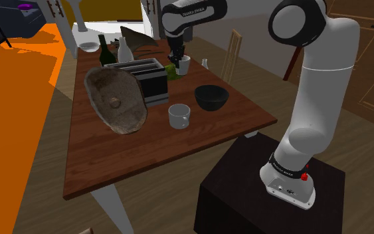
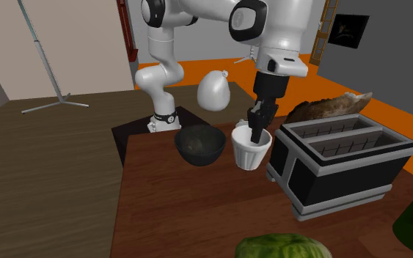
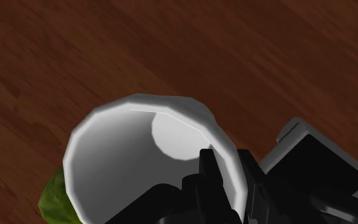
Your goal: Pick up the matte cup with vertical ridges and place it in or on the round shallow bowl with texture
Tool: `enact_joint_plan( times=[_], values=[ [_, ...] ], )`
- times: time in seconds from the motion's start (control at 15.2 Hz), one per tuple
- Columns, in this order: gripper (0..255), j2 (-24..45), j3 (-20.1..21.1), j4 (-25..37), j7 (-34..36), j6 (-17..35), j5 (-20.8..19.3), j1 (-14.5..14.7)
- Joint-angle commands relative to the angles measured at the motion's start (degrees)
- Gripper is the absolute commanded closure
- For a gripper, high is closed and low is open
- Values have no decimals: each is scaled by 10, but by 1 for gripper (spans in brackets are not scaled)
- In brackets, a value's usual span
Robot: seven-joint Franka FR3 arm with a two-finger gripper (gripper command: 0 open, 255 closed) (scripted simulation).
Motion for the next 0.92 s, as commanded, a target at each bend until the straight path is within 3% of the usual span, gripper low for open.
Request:
enact_joint_plan(
  times=[0.0, 0.33, 0.86],
  values=[
    [255, -1, 0, 13, -3, -15, 1, 0],
    [255, -1, 0, 48, -9, -48, 3, 1],
    [255, -197, 2, -183, 3, -15, -5, 3]
  ],
)
